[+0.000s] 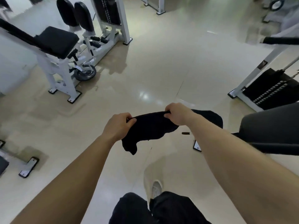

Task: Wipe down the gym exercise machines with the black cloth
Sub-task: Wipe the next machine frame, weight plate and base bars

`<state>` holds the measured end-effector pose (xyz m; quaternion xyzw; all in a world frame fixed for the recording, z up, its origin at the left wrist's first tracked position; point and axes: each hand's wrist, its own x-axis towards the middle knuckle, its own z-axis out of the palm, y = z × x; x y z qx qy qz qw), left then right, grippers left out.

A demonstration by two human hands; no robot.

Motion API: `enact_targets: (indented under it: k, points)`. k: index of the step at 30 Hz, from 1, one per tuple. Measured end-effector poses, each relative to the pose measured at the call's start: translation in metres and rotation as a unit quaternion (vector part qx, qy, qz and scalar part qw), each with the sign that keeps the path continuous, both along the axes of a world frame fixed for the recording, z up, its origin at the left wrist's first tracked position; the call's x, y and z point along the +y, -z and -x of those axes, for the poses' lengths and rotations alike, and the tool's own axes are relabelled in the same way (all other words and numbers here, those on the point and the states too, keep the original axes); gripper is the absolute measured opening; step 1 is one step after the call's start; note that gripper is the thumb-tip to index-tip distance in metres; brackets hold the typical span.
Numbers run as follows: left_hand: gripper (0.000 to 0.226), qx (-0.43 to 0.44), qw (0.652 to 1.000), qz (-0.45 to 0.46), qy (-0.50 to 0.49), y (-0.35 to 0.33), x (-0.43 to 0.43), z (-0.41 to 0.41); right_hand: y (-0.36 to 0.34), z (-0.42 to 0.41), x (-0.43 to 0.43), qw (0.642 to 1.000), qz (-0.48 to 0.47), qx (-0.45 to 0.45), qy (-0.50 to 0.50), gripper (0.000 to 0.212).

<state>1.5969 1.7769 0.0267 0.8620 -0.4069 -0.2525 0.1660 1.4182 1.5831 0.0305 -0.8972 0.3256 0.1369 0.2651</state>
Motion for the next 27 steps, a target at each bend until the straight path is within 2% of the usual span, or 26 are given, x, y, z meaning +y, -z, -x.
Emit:
enact_targets:
  k: [8, 14, 20, 27]
  points:
    - [0.018, 0.0, 0.992, 0.013, 0.125, -0.007, -0.206, -0.112, -0.005, -0.065, -0.152, 0.991, -0.013, 0.007, 0.134, 0.025]
    - [0.017, -0.003, 0.962, 0.02, 0.272, -0.015, -0.384, -0.168, -0.016, -0.089, -0.257, 0.962, -0.015, 0.014, 0.274, 0.022]
    - [0.016, -0.003, 0.922, 0.016, 0.387, -0.03, -0.549, -0.174, -0.031, -0.092, -0.346, 0.925, -0.023, 0.029, 0.379, 0.025]
    - [0.014, -0.012, 0.87, 0.02, 0.493, -0.019, -0.733, -0.125, -0.006, -0.055, -0.472, 0.876, -0.027, 0.031, 0.481, 0.023]
